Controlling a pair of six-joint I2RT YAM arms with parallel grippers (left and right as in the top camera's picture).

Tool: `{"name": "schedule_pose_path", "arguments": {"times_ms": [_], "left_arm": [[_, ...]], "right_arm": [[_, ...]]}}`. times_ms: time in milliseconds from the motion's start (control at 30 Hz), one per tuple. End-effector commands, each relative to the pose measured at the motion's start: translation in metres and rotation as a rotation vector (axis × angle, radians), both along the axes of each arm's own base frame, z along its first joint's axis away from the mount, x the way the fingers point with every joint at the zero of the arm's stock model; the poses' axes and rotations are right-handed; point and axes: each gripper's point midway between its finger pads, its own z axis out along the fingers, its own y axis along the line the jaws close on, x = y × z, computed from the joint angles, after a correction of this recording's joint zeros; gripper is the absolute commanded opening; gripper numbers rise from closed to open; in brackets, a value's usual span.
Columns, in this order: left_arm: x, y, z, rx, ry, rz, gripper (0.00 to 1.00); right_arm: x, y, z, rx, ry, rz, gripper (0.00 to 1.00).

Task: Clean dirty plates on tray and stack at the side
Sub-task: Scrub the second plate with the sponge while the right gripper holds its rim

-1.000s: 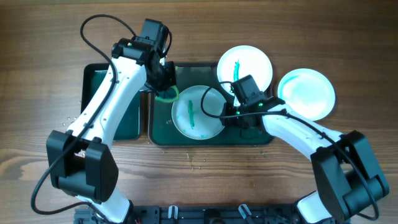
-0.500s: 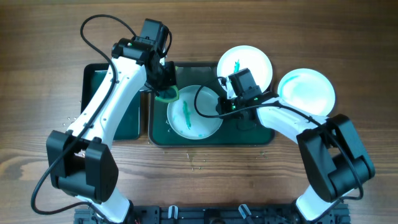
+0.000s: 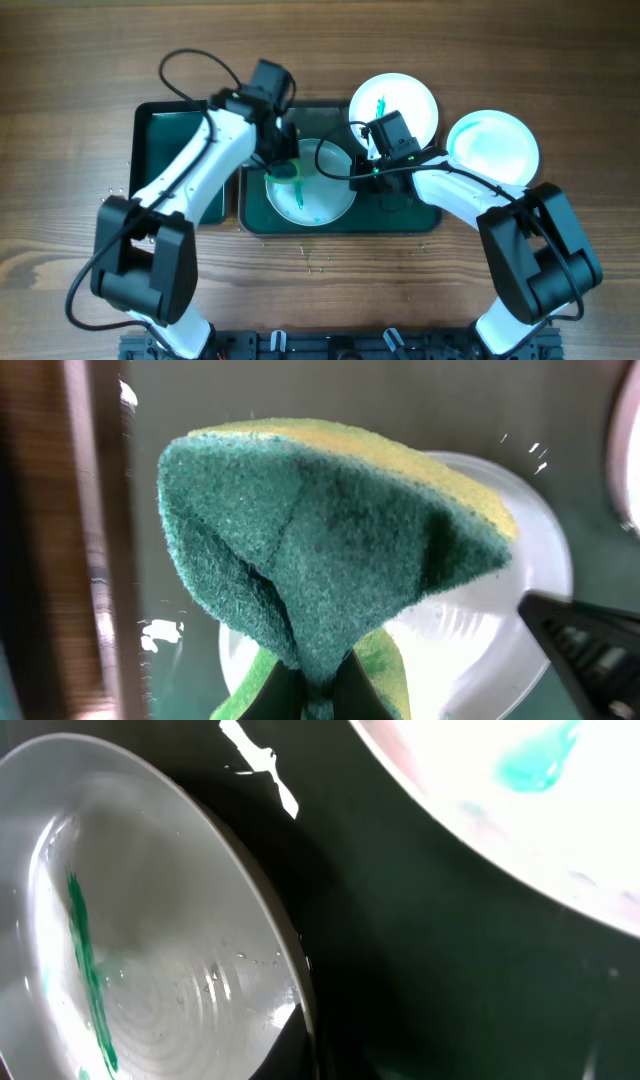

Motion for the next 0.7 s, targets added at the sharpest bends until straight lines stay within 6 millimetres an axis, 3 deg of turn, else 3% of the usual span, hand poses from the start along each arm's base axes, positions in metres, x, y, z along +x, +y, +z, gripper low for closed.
{"name": "schedule_pose_path", "arguments": {"times_ms": [0, 167, 333, 667], "left_arm": [[-0.014, -0.007, -0.027, -0.013, 0.036, 0.065, 0.04], [-0.029, -0.009, -0.054, -0.015, 0.043, 0.068, 0.04], [-0.041, -0.008, -0.068, -0.023, 0.067, 0.062, 0.04], [-0.07, -0.065, -0.059, -0.318, 0.193, -0.039, 0.04]], "right_arm": [[-0.014, -0.011, -0.022, -0.043, 0.087, -0.051, 0.04], [-0.014, -0.011, -0.022, -0.044, 0.085, -0.05, 0.04], [-0.014, -0.01, -0.022, -0.044, 0.085, -0.049, 0.04], [-0.014, -0.01, -0.022, -0.043, 0.082, -0.047, 0.04]]}}
